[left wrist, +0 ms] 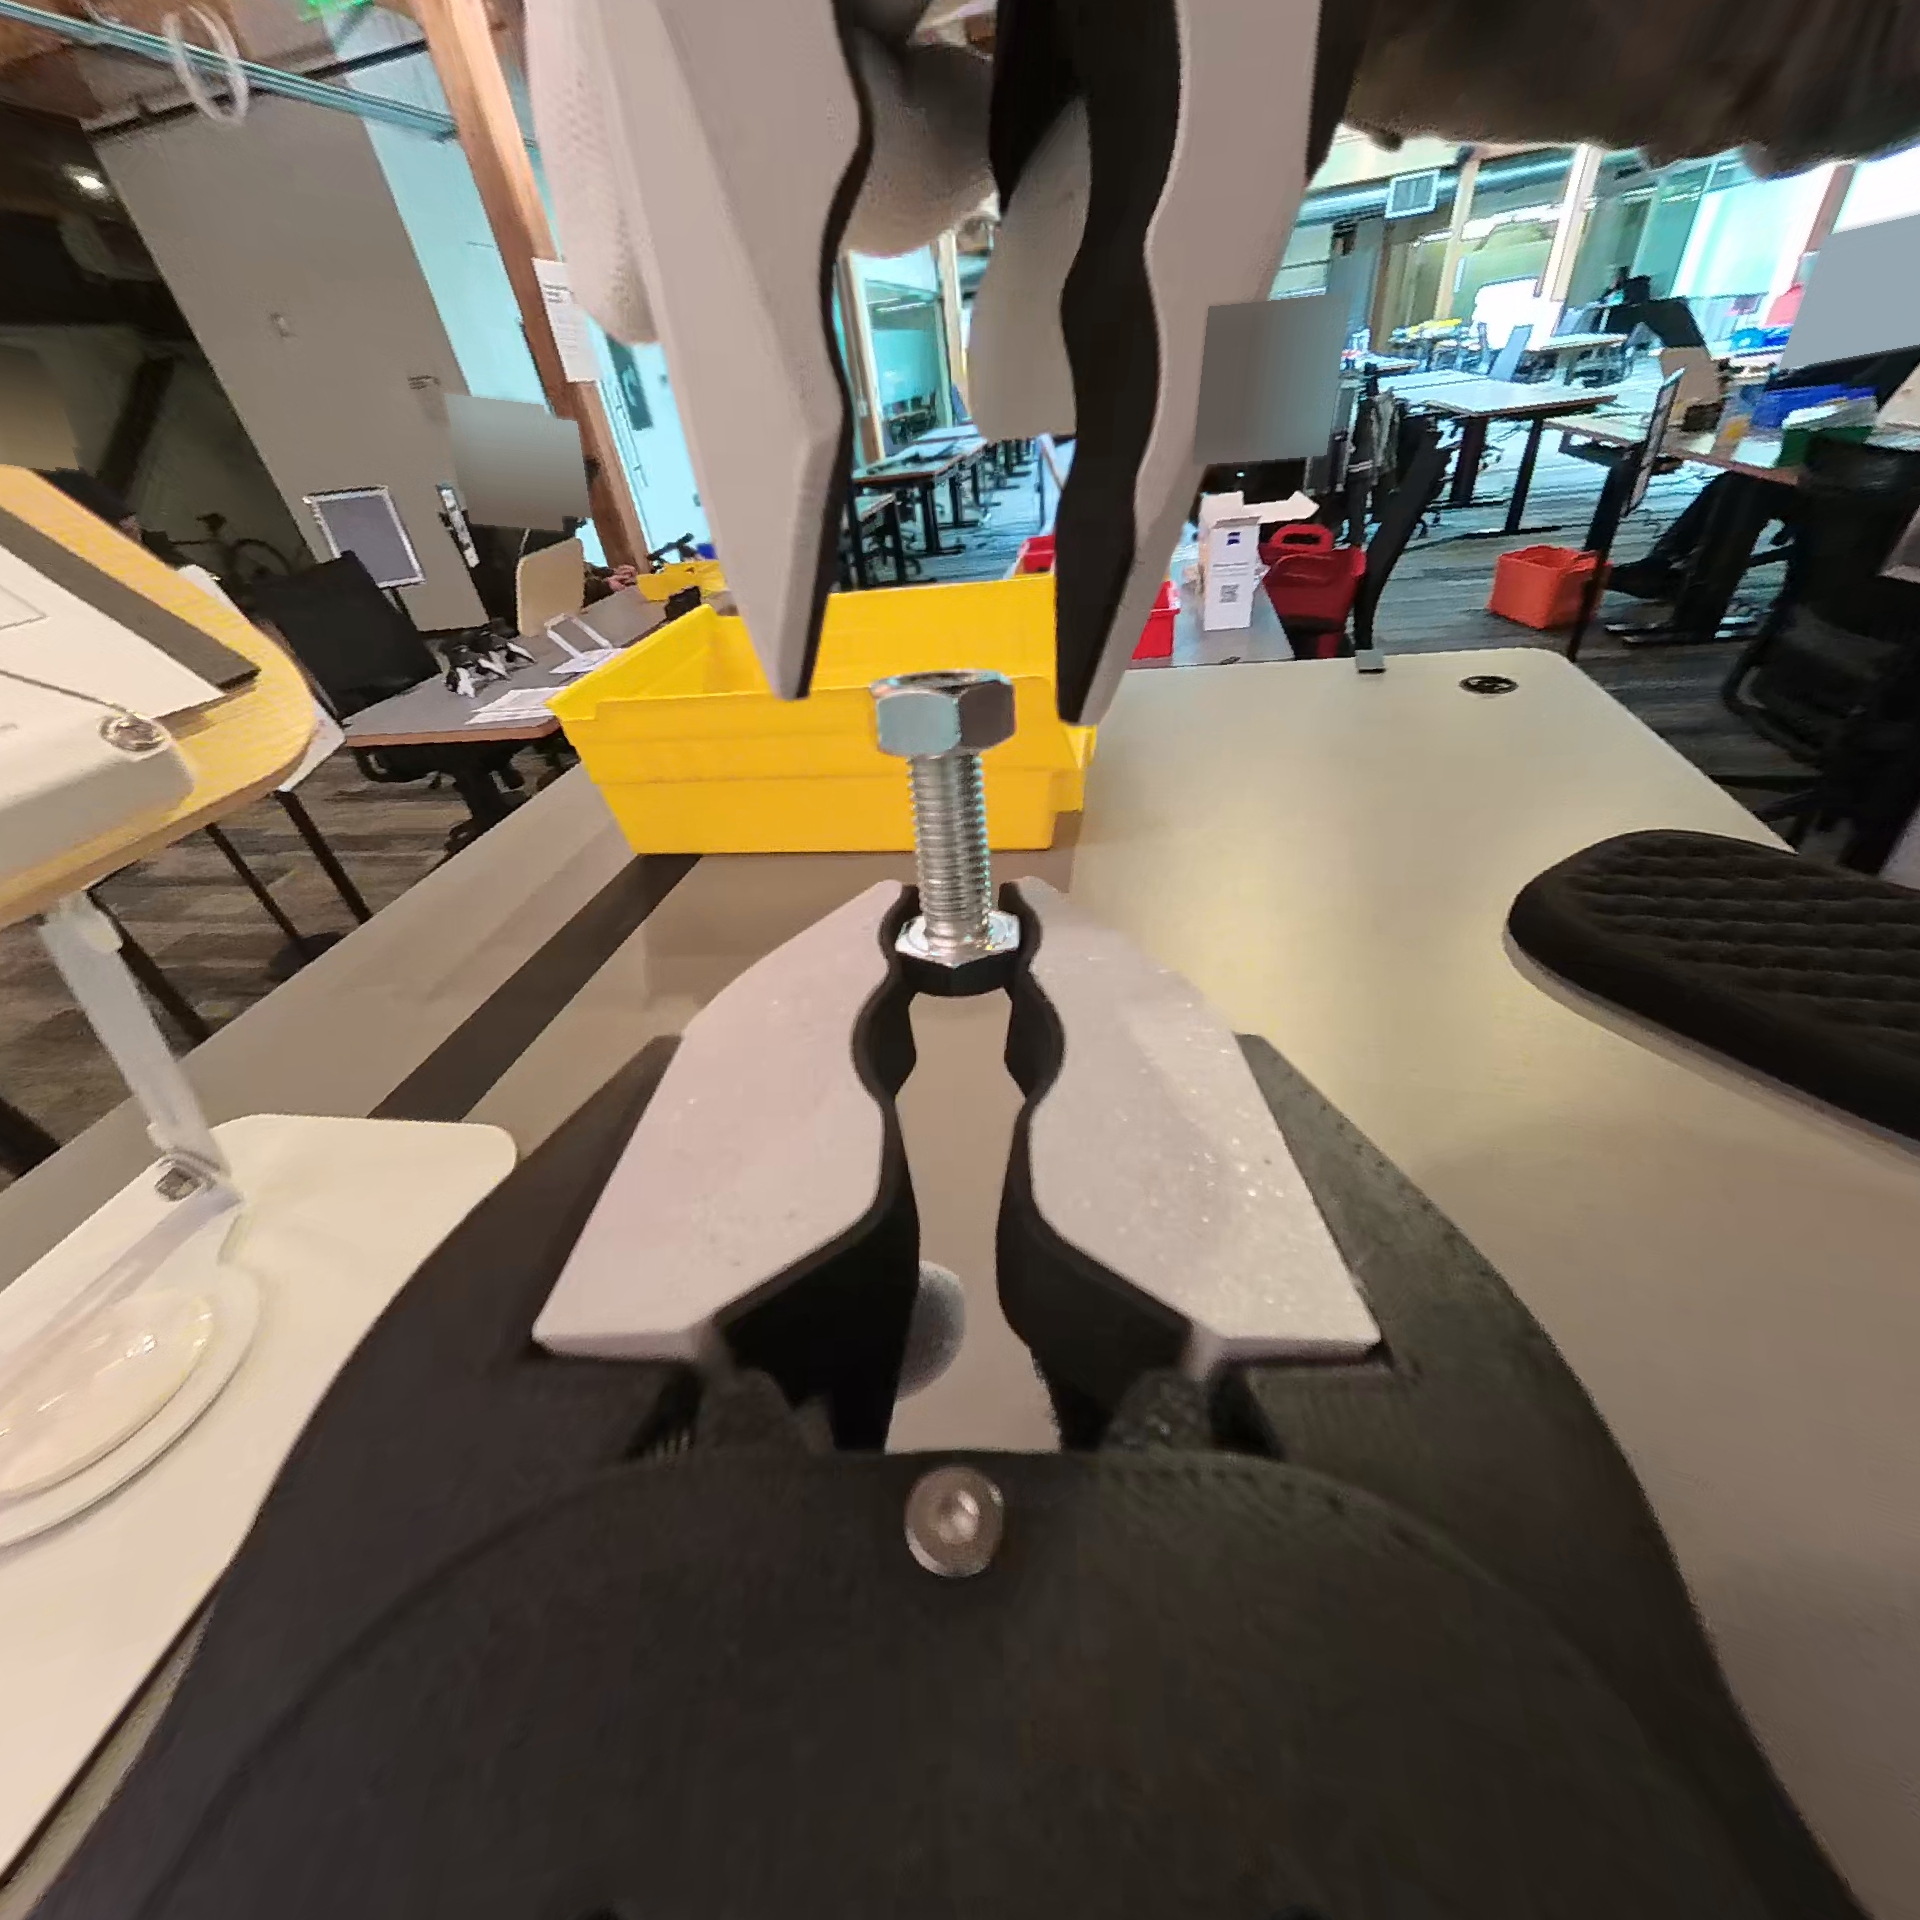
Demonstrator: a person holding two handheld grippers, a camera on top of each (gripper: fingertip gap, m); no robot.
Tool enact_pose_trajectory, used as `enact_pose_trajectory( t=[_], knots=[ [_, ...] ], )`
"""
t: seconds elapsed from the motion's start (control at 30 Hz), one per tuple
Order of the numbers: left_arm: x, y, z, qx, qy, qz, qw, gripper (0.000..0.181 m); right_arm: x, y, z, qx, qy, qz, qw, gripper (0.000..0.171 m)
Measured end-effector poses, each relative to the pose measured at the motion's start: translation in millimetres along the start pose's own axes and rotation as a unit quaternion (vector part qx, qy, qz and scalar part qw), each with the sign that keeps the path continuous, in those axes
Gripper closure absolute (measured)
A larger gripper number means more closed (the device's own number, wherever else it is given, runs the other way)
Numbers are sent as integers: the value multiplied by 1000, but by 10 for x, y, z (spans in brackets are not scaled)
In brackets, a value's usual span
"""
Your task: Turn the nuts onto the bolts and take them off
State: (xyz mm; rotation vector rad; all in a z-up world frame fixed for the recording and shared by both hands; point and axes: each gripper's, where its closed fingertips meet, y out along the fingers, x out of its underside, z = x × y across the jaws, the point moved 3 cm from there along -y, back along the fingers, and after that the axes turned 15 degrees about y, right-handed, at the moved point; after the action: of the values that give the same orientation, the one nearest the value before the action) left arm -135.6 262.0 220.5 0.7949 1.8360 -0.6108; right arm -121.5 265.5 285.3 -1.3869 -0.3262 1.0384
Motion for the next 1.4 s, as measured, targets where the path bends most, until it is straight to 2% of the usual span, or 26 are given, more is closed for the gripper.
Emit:
enact_pose_trajectory(
  t=[0.13,0.2,0.3,0.37,0.47,0.57,0.7,0.77,0.83,0.87,0.97,1.07,1.27,1.4],
  knots=[
    [-27,9,43,13,0,6,1000,168,-50,34,-51,-9,-55,-19,998,149],
    [-31,12,55,16,3,7,1000,168,-75,40,-56,-16,-59,-19,998,155],
    [-30,7,25,5,2,6,1000,168,-81,40,-25,-18,-35,-24,999,156],
    [-15,-2,-22,-10,4,0,1000,168,-73,45,24,-14,11,-27,999,156],
    [44,-4,-97,-37,7,-18,999,168,-34,76,106,-7,144,-47,989,155],
    [125,2,-138,-56,11,-35,998,168,1,142,162,13,314,-62,947,155],
    [180,40,-100,-53,19,-47,997,167,34,199,137,10,382,-48,923,155],
    [158,41,-92,-49,19,-42,998,168,44,172,126,-1,361,-33,932,155],
    [113,35,-71,-39,17,-33,999,167,-17,115,94,-11,289,-7,957,134],
    [94,30,-60,-34,17,-29,999,167,-38,77,88,-3,238,6,971,129],
    [34,24,-11,-13,12,-11,1000,168,-17,0,20,10,100,-8,995,131],
    [-16,26,48,9,6,3,1000,168,-21,-35,-51,6,11,-11,1000,139],
    [-43,41,103,24,8,7,1000,168,-77,-21,-109,-3,-51,-11,999,157],
    [-29,43,75,12,13,2,1000,168,-70,-14,-79,-8,-10,-19,1000,157]
  ],
)
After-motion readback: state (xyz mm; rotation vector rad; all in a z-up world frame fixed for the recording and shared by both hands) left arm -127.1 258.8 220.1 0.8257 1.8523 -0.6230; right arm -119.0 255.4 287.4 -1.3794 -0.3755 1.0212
